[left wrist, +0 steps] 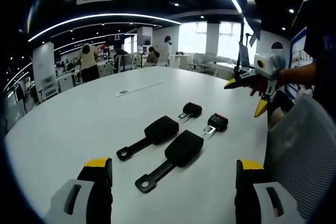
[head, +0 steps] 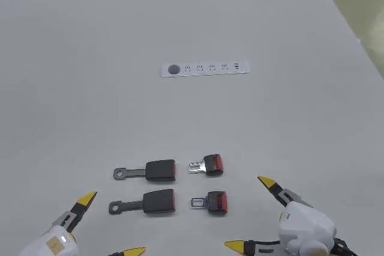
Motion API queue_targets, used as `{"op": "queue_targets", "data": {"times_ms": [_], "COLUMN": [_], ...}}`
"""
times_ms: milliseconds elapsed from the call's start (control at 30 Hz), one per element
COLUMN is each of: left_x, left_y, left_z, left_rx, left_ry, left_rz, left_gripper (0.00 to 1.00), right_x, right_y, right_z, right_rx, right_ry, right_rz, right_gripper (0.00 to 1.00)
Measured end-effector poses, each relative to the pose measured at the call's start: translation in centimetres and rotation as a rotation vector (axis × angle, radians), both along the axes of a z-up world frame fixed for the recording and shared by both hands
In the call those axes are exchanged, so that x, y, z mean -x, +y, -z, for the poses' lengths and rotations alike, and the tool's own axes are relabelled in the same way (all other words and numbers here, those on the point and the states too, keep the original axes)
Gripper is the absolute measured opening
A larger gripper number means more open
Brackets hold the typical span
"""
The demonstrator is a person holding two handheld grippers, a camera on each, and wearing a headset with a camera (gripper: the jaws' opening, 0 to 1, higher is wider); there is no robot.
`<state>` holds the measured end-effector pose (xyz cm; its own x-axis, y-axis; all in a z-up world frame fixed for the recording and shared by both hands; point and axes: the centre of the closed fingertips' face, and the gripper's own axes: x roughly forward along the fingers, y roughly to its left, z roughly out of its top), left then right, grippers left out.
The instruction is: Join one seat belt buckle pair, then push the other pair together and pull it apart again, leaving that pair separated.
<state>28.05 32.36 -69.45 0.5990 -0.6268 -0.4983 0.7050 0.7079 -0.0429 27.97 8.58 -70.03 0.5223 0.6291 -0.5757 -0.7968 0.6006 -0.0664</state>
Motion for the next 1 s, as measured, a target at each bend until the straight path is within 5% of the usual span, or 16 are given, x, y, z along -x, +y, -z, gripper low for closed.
{"op": "queue_targets", "data": {"times_ms": [1000], "left_x": [-0.17], "left_y": [0.27], "left_z": [0.56], "left_rx": [-0.017], "left_ry": [0.002], "left_rz": [0.019], "left_gripper": [0.96], "right_x": [-0.22], "right_y": [-0.06], "right_z": [0.16], "right_rx": [0.017], "right_ry": [0.003], "right_rz": [-0.019], "right_gripper": [0.96]}}
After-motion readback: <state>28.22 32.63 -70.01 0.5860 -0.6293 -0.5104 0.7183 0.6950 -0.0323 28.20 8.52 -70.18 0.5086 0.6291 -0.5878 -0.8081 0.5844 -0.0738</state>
